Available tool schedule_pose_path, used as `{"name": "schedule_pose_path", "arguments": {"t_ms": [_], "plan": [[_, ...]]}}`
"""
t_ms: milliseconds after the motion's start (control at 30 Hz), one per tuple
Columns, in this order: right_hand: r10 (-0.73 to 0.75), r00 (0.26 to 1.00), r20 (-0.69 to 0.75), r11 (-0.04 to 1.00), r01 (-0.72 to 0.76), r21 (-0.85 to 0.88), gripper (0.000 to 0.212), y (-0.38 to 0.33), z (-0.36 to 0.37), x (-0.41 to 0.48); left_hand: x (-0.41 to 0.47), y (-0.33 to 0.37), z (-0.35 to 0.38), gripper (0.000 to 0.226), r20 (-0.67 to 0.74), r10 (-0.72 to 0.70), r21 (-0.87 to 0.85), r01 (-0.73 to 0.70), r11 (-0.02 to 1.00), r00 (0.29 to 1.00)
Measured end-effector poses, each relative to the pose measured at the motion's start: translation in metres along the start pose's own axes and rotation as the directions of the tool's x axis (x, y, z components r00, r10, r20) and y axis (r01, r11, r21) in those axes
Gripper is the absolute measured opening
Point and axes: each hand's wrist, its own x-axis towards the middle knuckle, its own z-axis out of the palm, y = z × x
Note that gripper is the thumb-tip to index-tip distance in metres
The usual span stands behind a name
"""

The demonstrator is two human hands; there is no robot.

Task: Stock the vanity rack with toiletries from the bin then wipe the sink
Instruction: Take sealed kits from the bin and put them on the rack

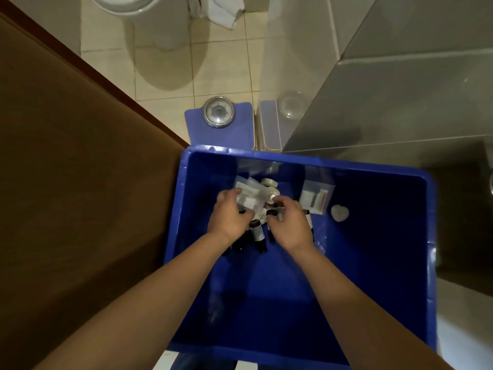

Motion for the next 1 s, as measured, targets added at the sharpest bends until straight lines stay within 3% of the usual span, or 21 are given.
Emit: {"name": "schedule_pose_path", "arguments": {"t_ms": [333,567,667,833,1000], "plan": [[-0.025,0.998,-0.059,0.999,0.027,0.033,0.039,0.017,0.027,0.036,0.045,-0.028,0.019,0.080,-0.093,-0.084,-0.127,0.072,0.989,0.992],[0.006,0.998,-0.069,0.996,0.000,0.086,0.033,0.013,0.027,0.037,0.038,-0.028,0.023,0.023,-0.175,-0.037,-0.253,-0.008,0.967,0.984],[0.078,0.995,-0.056,0.981,-0.066,0.180,0.030,0.004,0.021,0.032,0.024,-0.022,0.023,0.023,-0.150,-0.006,-0.371,-0.051,0.927,0.989],[0.223,0.974,0.036,0.919,-0.222,0.327,0.044,-0.013,0.008,0.023,0.000,-0.011,0.026,0.026,-0.125,0.062,-0.440,-0.112,0.891,0.990],[0.277,0.952,0.130,0.876,-0.306,0.372,0.031,-0.028,-0.007,0.017,-0.012,0.001,0.018,0.021,-0.106,0.113,-0.447,-0.149,0.882,0.988]]}}
